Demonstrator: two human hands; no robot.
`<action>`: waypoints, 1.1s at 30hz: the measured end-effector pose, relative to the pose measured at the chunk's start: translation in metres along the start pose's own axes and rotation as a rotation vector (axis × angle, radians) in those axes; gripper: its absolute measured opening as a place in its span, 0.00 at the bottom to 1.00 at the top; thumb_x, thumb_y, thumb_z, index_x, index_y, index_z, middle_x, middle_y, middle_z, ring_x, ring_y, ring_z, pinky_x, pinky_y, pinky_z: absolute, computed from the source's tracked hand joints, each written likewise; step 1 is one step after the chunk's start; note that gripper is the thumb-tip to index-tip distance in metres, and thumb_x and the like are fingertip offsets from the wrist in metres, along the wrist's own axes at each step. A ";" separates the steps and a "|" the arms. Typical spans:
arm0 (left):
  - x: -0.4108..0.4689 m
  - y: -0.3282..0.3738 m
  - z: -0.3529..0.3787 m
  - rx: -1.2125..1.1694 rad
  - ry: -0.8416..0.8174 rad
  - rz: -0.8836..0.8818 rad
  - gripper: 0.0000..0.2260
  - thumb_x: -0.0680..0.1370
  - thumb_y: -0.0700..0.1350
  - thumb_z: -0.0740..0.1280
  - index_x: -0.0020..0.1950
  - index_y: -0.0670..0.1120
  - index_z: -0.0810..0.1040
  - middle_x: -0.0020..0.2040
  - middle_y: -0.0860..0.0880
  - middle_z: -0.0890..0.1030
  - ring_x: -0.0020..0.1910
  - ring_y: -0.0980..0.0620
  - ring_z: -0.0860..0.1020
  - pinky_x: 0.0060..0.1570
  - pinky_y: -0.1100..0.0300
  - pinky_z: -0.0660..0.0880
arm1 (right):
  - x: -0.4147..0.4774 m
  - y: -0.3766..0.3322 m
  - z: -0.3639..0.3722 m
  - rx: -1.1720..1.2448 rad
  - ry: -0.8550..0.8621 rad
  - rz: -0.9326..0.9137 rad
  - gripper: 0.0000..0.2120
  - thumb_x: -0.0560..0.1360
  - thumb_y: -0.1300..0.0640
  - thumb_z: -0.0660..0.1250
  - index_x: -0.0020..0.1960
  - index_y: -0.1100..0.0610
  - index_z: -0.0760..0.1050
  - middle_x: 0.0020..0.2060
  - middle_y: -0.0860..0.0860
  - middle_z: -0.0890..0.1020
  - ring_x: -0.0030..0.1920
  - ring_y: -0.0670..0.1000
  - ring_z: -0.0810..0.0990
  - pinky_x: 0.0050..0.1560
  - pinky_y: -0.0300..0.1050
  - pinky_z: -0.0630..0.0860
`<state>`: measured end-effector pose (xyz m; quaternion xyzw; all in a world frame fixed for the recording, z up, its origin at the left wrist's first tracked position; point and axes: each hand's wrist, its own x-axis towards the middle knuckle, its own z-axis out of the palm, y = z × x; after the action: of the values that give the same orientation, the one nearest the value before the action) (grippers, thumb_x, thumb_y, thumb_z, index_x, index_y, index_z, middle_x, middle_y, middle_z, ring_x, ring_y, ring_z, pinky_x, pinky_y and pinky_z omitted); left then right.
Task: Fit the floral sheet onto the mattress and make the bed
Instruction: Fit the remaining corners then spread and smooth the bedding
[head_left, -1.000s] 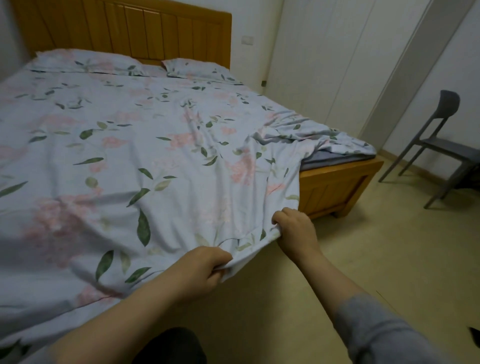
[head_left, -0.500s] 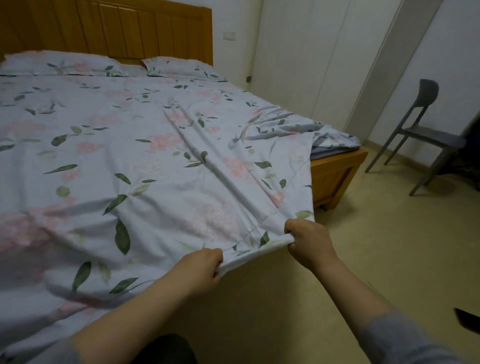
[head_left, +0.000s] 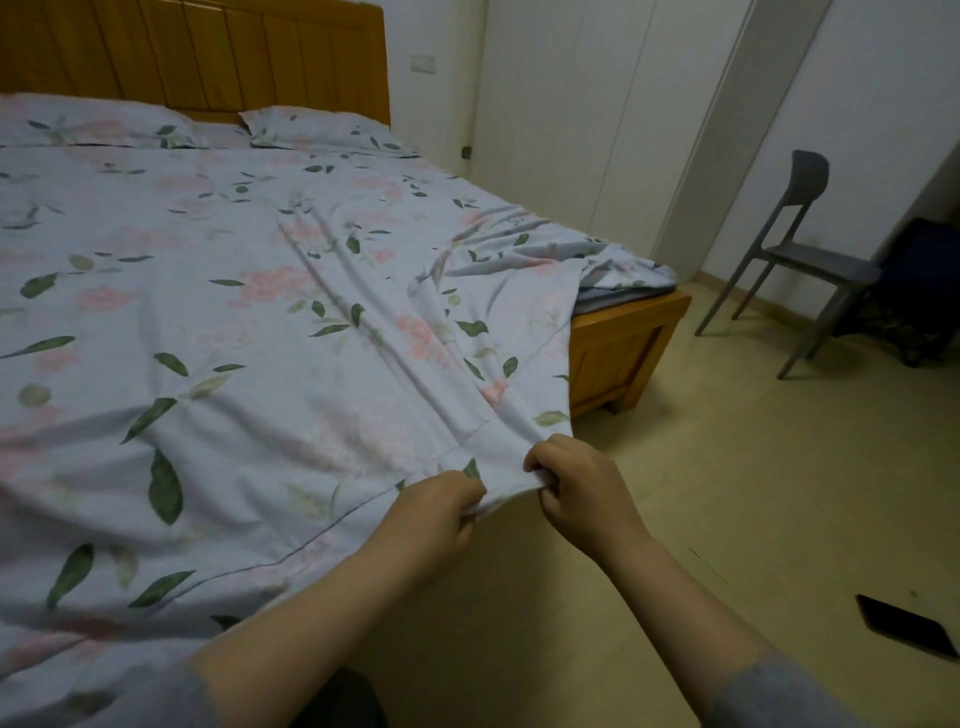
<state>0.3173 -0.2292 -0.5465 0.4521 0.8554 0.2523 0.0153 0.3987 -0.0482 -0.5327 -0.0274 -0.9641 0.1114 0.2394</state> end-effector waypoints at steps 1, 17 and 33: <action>0.000 0.000 -0.003 0.008 -0.005 0.014 0.13 0.71 0.47 0.54 0.43 0.43 0.75 0.41 0.46 0.76 0.41 0.48 0.73 0.38 0.57 0.64 | 0.000 0.007 0.000 -0.030 -0.009 0.004 0.07 0.66 0.65 0.66 0.41 0.55 0.75 0.37 0.50 0.78 0.37 0.51 0.75 0.32 0.43 0.72; 0.037 -0.033 -0.004 0.012 -0.150 -0.028 0.05 0.74 0.48 0.62 0.44 0.47 0.72 0.39 0.51 0.74 0.39 0.50 0.74 0.38 0.58 0.70 | 0.037 0.032 0.029 0.272 0.034 0.351 0.06 0.79 0.55 0.59 0.44 0.52 0.71 0.34 0.42 0.74 0.33 0.44 0.73 0.30 0.39 0.64; 0.080 -0.014 -0.029 -0.149 -0.022 0.196 0.10 0.77 0.47 0.54 0.42 0.49 0.73 0.38 0.50 0.76 0.38 0.50 0.73 0.36 0.61 0.67 | 0.045 0.030 -0.016 -0.162 -0.196 0.083 0.08 0.73 0.49 0.68 0.49 0.50 0.75 0.38 0.48 0.81 0.37 0.52 0.78 0.33 0.41 0.64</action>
<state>0.2521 -0.1856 -0.5108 0.5339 0.7857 0.3105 0.0333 0.3669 -0.0109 -0.5051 -0.0757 -0.9868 0.0450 0.1362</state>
